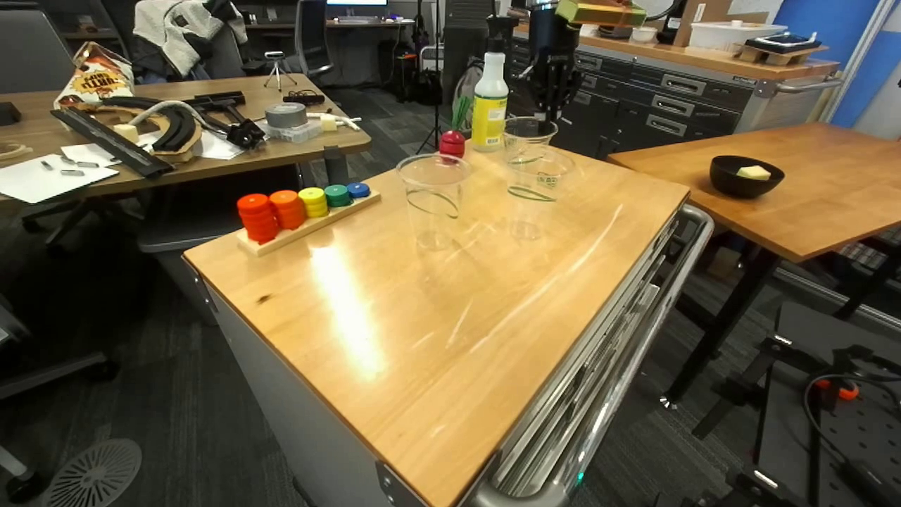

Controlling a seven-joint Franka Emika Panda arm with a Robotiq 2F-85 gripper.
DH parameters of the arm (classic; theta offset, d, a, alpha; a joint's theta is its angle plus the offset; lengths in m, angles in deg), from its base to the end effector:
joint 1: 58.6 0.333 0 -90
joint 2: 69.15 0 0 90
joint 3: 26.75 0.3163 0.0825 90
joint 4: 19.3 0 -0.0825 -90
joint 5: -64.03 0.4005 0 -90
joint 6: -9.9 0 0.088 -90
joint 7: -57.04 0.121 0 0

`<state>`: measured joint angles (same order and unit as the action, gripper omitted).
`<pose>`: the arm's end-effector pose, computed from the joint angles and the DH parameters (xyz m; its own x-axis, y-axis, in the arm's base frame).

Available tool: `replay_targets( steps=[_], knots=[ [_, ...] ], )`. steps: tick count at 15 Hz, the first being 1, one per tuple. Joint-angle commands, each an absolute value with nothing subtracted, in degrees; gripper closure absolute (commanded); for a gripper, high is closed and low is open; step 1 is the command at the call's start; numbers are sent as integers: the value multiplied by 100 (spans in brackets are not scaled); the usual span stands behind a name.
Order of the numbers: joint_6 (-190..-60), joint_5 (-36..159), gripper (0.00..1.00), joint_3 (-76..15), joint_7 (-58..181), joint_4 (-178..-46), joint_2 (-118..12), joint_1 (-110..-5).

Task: Pack the cups in the tower form

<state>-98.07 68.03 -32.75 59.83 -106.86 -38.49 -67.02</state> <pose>0.6713 -0.1570 0.3131 0.9352 -0.3078 -0.1750 -0.3126 -0.9499 0.0002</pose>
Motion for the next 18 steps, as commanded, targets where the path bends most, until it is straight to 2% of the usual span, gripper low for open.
replay_targets(
  steps=[1, 13, 18],
  knots=[
    [-9465, 7269, 97, -3136, 5768, -10381, -3866, -6913],
    [-8525, 8740, 96, -3113, 5772, -9994, -4857, -7264],
    [-8085, 8912, 96, -3185, 5585, -10242, -5334, -7214]
  ],
)
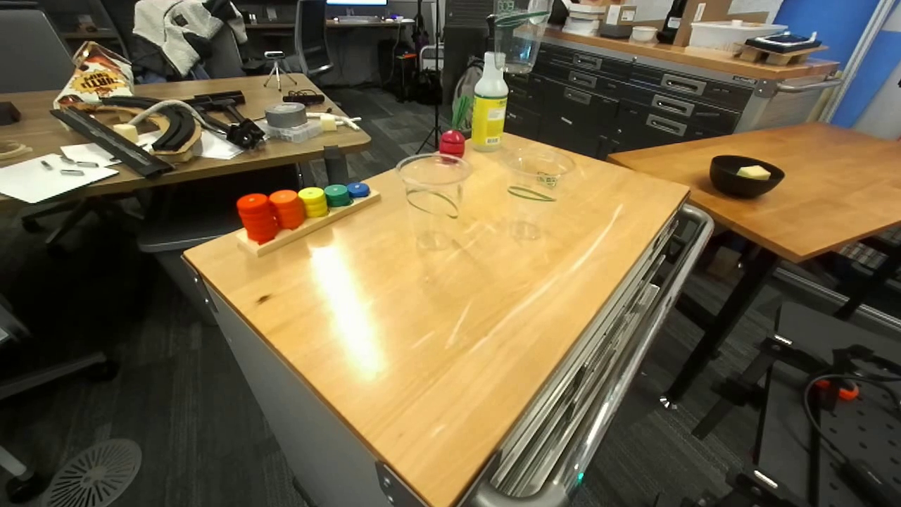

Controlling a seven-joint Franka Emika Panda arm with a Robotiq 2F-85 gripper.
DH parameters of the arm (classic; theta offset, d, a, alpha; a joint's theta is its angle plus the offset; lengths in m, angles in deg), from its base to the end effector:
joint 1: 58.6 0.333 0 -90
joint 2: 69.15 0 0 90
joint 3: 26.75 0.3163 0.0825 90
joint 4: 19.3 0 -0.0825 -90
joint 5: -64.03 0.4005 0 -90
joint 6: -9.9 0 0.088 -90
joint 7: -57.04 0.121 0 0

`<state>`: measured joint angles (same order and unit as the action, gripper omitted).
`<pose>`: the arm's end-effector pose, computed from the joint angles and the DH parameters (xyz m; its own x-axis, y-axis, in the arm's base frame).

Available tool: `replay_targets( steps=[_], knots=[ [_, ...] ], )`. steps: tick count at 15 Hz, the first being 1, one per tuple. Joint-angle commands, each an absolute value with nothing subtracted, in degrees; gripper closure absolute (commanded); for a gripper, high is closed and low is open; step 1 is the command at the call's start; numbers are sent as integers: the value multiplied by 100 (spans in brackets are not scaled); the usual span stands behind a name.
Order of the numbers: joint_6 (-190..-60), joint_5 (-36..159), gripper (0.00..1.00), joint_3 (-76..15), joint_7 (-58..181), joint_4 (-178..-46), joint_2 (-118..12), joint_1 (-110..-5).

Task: Pack the cups in the tower form

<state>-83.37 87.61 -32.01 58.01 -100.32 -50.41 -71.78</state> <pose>0.6465 -0.1582 0.4982 0.9292 -0.3490 -0.1219 -0.3689 -0.8547 -0.3651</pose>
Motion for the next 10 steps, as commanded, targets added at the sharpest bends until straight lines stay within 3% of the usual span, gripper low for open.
replay_targets(
  steps=[1, 10],
  knots=[
    [-7994, 8907, 96, -3192, 5517, -10316, -5395, -7205],
    [-7701, 8747, 96, -3135, 4591, -11378, -5602, -6990]
  ],
)
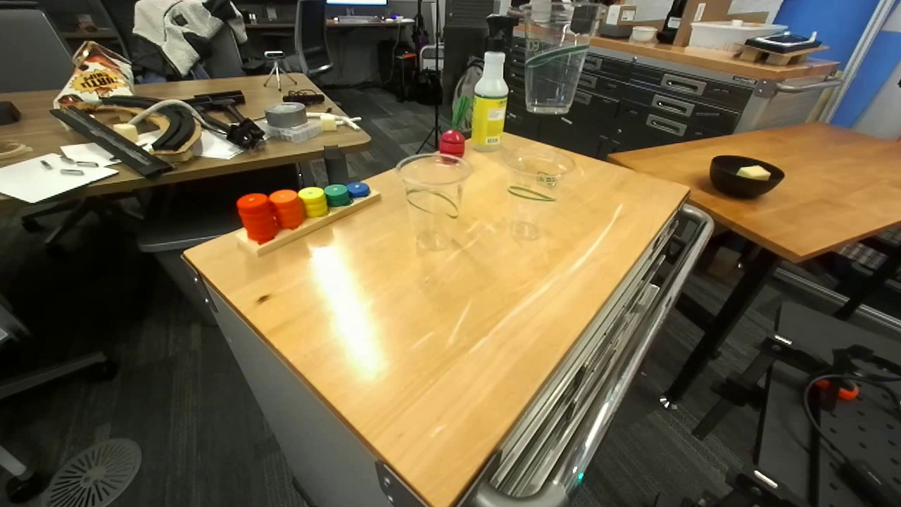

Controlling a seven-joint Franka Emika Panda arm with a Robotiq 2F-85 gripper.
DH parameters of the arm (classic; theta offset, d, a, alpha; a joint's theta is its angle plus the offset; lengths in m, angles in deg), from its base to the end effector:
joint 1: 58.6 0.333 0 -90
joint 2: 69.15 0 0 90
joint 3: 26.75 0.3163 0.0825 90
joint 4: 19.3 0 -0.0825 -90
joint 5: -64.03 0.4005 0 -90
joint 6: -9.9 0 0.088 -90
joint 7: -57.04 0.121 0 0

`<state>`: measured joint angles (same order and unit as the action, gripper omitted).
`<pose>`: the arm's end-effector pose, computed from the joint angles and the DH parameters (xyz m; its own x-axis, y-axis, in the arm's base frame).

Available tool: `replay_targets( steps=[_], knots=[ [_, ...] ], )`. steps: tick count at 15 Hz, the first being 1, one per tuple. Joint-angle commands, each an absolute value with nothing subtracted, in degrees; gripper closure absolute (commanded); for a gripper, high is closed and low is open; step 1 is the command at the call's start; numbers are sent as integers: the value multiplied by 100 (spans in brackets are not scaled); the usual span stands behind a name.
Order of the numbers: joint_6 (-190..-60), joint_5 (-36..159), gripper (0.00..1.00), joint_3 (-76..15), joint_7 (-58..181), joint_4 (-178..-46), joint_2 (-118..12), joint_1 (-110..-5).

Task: Pack the cups in the tower form

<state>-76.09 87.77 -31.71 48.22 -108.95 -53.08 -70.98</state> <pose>0.6078 -0.1311 0.4511 0.9542 -0.1252 -0.2716 -0.2328 -0.8809 -0.4121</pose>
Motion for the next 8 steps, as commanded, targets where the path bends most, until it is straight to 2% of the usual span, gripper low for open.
replay_targets(
  steps=[1, 8],
  knots=[
    [-7819, 8689, 96, -3134, 4570, -11527, -5639, -6941],
    [-8473, 8490, 96, -3131, 4470, -12073, -5772, -6740]
  ],
)
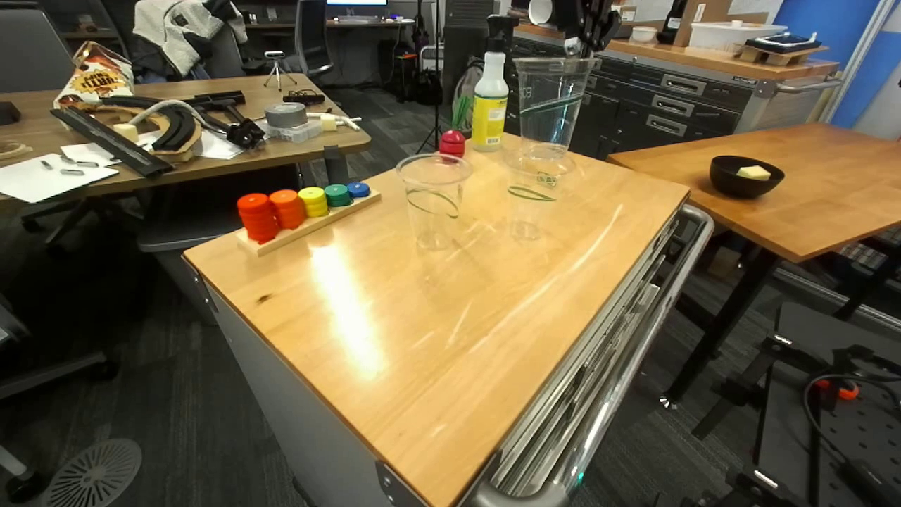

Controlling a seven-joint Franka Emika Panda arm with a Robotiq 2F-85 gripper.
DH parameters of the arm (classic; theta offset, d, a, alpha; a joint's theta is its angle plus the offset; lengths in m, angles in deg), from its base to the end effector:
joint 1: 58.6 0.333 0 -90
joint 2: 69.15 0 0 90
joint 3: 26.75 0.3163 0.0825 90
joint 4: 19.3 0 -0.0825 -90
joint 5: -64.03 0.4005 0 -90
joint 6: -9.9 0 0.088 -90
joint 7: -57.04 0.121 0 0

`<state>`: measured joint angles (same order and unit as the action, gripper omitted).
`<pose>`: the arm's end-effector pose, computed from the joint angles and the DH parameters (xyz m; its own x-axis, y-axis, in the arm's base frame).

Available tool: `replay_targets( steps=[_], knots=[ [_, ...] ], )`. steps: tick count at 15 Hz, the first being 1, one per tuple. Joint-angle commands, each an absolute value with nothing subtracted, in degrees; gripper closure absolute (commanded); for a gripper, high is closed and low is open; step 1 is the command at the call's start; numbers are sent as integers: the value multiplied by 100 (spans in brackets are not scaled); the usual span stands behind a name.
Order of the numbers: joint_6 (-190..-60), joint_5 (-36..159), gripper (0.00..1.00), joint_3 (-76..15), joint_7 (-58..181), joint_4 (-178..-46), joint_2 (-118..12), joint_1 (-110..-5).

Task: Pack the cups in the tower form

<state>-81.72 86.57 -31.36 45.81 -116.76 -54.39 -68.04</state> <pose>0.5990 -0.0999 0.4065 0.9574 -0.0684 -0.2806 -0.1810 -0.8992 -0.3983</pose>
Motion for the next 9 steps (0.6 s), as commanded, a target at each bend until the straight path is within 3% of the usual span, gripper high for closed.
replay_targets(
  steps=[1, 9],
  knots=[
    [-8528, 8441, 96, -3132, 4449, -12139, -5793, -6730],
    [-9018, 8597, 96, -3086, 3982, -12538, -5798, -6760]
  ],
)
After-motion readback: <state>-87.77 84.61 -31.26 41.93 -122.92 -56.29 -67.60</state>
